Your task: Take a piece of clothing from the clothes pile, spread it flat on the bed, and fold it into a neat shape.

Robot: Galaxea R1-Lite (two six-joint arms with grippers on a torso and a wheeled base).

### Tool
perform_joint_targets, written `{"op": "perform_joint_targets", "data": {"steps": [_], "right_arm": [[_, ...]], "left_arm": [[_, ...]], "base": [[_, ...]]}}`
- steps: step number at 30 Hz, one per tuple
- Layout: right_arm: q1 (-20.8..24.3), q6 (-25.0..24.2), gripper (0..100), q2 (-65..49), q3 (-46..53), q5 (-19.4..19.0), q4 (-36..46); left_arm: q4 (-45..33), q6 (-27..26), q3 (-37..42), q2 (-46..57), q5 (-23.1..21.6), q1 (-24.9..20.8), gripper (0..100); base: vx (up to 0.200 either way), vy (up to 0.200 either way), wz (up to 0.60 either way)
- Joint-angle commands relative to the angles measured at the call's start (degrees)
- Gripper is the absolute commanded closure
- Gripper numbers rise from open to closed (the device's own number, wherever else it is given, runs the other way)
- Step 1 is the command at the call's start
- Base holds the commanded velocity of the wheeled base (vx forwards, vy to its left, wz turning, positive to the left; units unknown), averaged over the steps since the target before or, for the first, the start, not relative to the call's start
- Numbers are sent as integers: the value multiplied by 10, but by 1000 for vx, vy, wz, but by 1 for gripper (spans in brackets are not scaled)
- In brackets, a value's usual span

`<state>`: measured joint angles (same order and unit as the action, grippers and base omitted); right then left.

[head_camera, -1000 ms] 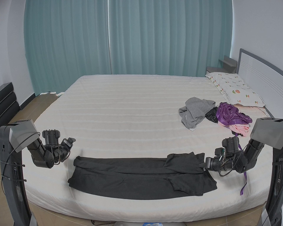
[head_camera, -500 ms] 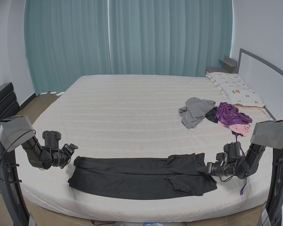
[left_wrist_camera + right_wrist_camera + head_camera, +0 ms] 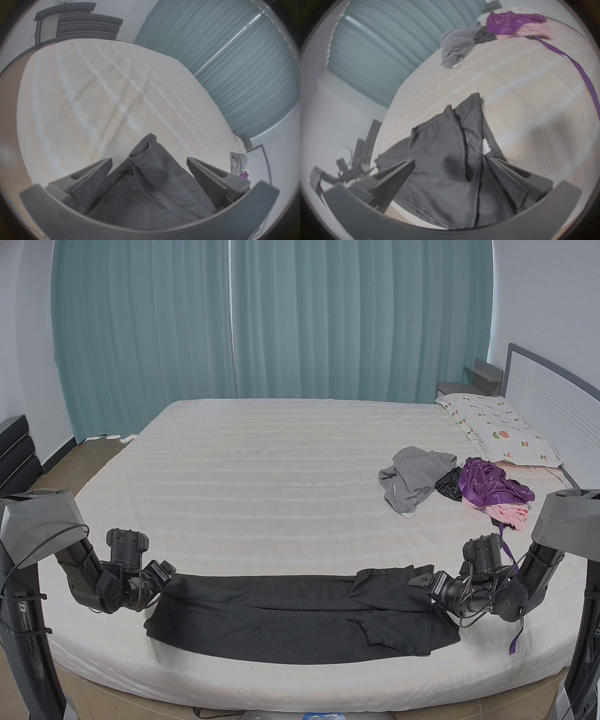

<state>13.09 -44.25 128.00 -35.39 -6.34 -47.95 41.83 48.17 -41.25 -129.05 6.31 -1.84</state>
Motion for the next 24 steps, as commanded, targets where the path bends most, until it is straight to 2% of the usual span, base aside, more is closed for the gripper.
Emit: {"op": "perform_joint_targets", "data": {"steps": [1, 2, 3, 8, 15, 24], "right_arm": [[14, -28, 0, -17, -5, 11, 14], [14, -36, 0, -18, -6, 11, 16], [16, -44, 0, -18, -6, 11, 19], [33, -65, 0, -18, -9, 14, 51], [40, -118, 0, -2, -92, 54, 162], [43, -126, 0, 12, -97, 68, 172]], "left_arm": [[0, 1, -20, -32, 8, -7, 0], [-1, 1, -25, -38, 8, -7, 0], [-2, 2, -33, -47, 10, -8, 100], [-1, 3, -41, -50, 22, -10, 100], [0, 4, -32, -22, 42, -13, 100], [0, 4, -29, -14, 52, -23, 100]], "base": [[0, 0, 0], [0, 0, 0], [0, 0, 0], [0, 0, 0], [0, 0, 0], [0, 0, 0]]}}
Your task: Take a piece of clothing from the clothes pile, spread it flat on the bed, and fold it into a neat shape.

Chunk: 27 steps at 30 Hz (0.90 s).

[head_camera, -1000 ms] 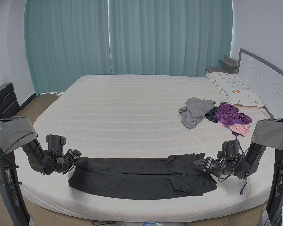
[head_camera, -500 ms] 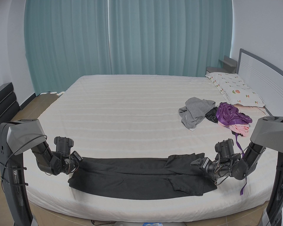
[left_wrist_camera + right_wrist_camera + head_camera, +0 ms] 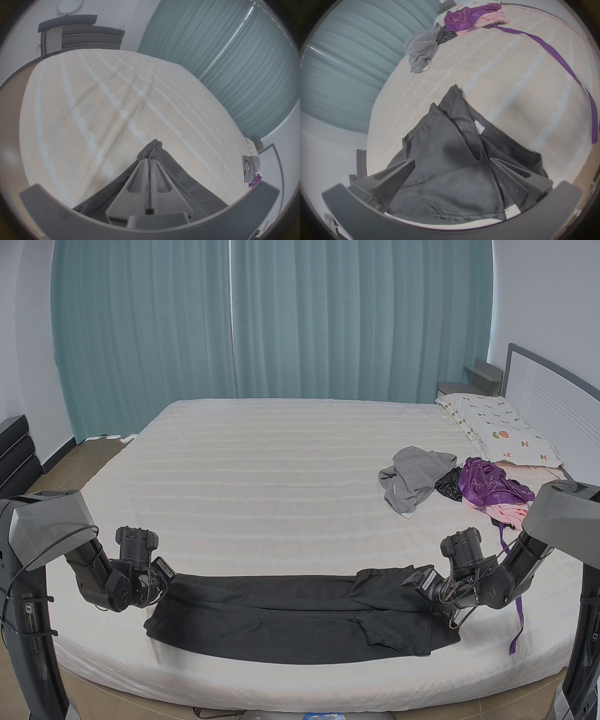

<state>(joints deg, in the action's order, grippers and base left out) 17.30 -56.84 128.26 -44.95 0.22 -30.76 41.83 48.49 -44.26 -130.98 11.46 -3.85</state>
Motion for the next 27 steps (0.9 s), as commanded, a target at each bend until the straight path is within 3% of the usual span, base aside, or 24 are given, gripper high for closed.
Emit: {"op": "perform_joint_targets", "data": {"steps": [1, 7, 8, 27], "right_arm": [[1, 0, 0, 10, -1, 4, 0], [4, 0, 0, 12, -3, 5, 0], [5, -1, 100, 13, -4, 5, -1], [-10, 2, 100, -2, -14, 19, -1]], "left_arm": [[0, 0, 1, 5, 1, -3, 100], [1, 0, 5, 9, 1, -5, 100], [1, 0, 5, 9, 1, -5, 100], [-1, -2, 1, 17, 0, -3, 100]], "base": [[0, 0, 0], [0, 0, 0], [0, 0, 0], [0, 0, 0]]}}
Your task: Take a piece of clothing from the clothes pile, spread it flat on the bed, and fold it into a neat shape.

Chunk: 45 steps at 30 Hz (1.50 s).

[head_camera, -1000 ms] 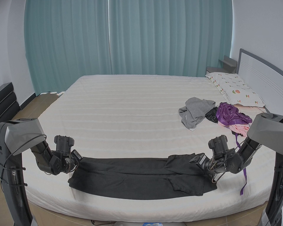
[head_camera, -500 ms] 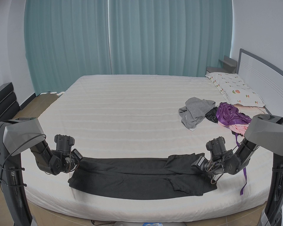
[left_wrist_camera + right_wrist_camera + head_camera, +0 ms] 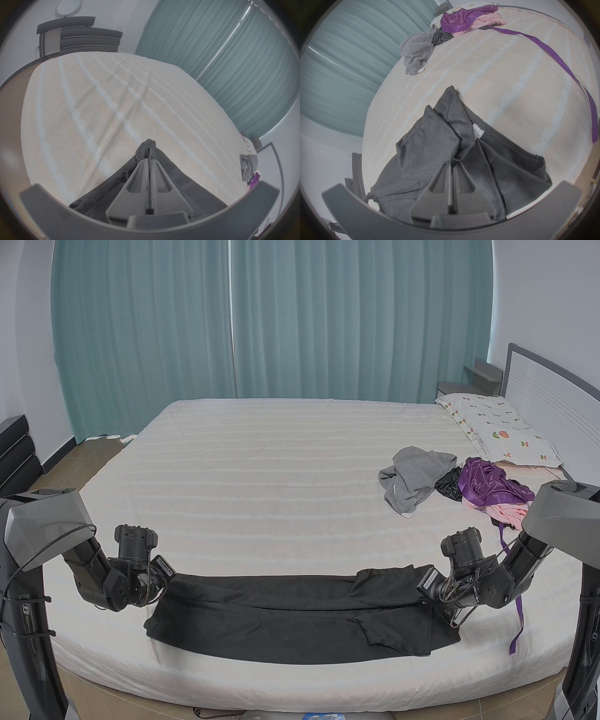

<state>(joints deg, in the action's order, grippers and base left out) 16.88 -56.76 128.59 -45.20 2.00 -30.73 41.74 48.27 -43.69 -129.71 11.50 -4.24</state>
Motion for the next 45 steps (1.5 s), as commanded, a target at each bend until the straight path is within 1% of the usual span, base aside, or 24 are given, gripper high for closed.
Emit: {"op": "perform_joint_targets", "data": {"steps": [1, 3, 9, 11, 13, 17, 22, 25, 26, 27, 32, 37, 45], "right_arm": [[-7, 1, 100, -4, -24, 1, -1], [-14, 1, 100, 3, -58, 2, 0], [-45, 0, 100, 17, -173, 8, -2], [-52, 0, 100, 18, -190, 10, -2], [-62, 2, 100, 23, -213, 20, -1], [-58, 4, 100, 27, -189, 20, -4], [-48, 7, 100, 24, -126, 15, -9], [-46, 23, 100, 22, -87, 12, -15], [-45, 24, 100, 22, -82, 12, -16], [-43, 36, 100, 22, -60, 12, -25], [-34, 62, 100, 31, -7, 12, -67], [-27, 83, 100, 47, 13, 12, -91], [-27, 84, 100, 40, 9, 11, -95]], "left_arm": [[0, 0, -9, 4, -1, 2, 100], [-1, -1, -24, 4, -2, 6, 100], [-1, 3, -107, -2, -2, 17, 100], [0, 4, -117, -2, -2, 19, 100], [2, 4, -130, -2, -2, 23, 100], [2, 8, -119, -12, 0, 22, 100], [30, 11, -61, -10, -4, 24, 100], [86, -6, -10, -13, -6, 22, 100], [91, -8, -6, -13, -6, 22, 100], [117, -22, 19, -16, -7, 22, 100], [159, -72, 71, -34, -8, 22, 100], [159, -78, 84, -52, -9, 20, 100], [160, -78, 105, -49, -9, 20, 100]], "base": [[0, 0, 0], [0, 0, 0], [0, 0, 0], [0, 0, 0], [0, 0, 0], [0, 0, 0], [0, 0, 0], [0, 0, 0], [0, 0, 0], [0, 0, 0], [0, 0, 0], [0, 0, 0], [0, 0, 0]]}}
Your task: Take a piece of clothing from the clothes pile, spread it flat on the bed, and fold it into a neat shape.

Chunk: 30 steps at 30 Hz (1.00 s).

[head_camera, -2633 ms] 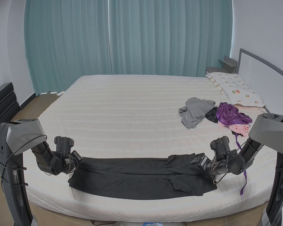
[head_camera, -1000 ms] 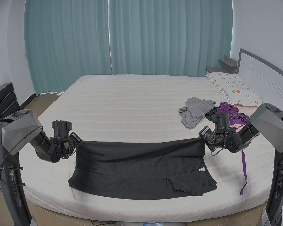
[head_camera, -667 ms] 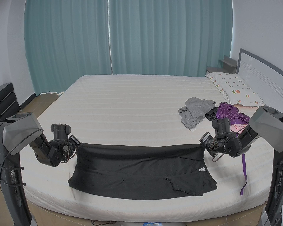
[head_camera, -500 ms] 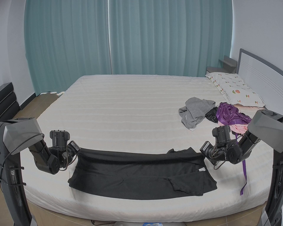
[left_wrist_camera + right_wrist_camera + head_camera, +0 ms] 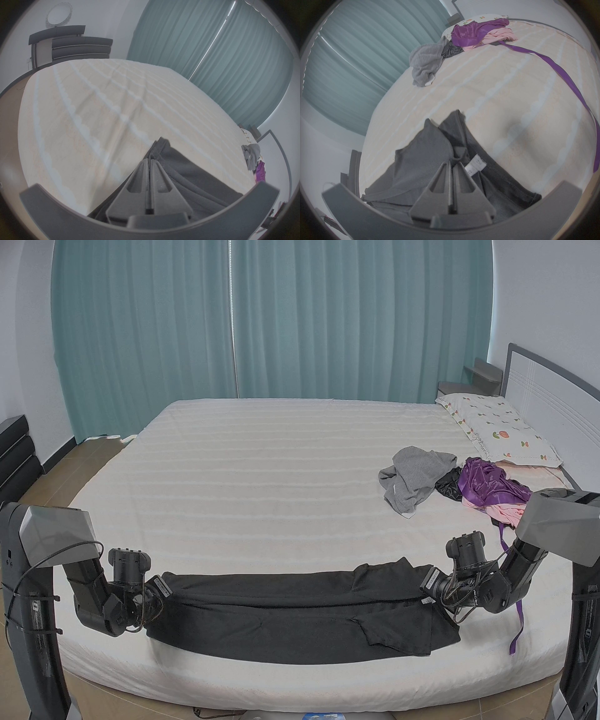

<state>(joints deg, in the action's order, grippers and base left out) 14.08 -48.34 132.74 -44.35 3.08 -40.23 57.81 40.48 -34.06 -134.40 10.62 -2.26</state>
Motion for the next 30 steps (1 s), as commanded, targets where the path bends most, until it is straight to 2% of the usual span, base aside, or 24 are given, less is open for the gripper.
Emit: {"op": "perform_joint_targets", "data": {"steps": [1, 12, 13, 14, 19, 20, 21, 22, 26, 30], "right_arm": [[1, 0, 100, -4, 2, 0, 0], [0, 0, 100, -16, 16, -25, 1], [5, 2, 100, -11, 21, -24, 0], [5, 3, 0, -10, 21, -25, 0], [-1, 2, 0, -27, 13, -32, 0], [-12, 1, 0, -50, 8, -55, 1], [-12, 1, 0, -50, 8, -55, 1], [-27, -2, 0, -64, -2, -87, 1], [-57, -3, 0, -60, -26, -109, 1], [-78, -14, 0, -28, -40, -133, -3]], "left_arm": [[-2, 0, 9, -1, 0, 1, 100], [6, 1, 27, -2, -1, 1, 100], [6, 1, 27, -2, -5, 1, 0], [6, 3, 27, -1, -6, 1, 0], [6, 5, 27, 22, -8, 2, 0], [3, 6, 19, 39, -12, 6, 0], [3, 6, 19, 39, -12, 6, 0], [-1, 6, 3, 50, -23, 15, 0], [-13, 8, -43, 56, -64, 26, 0], [-94, 8, -123, 45, -111, 31, 0]], "base": [[0, 0, 0], [0, 0, 0], [0, 0, 0], [0, 0, 0], [0, 0, 0], [0, 0, 0], [0, 0, 0], [0, 0, 0], [0, 0, 0], [0, 0, 0]]}}
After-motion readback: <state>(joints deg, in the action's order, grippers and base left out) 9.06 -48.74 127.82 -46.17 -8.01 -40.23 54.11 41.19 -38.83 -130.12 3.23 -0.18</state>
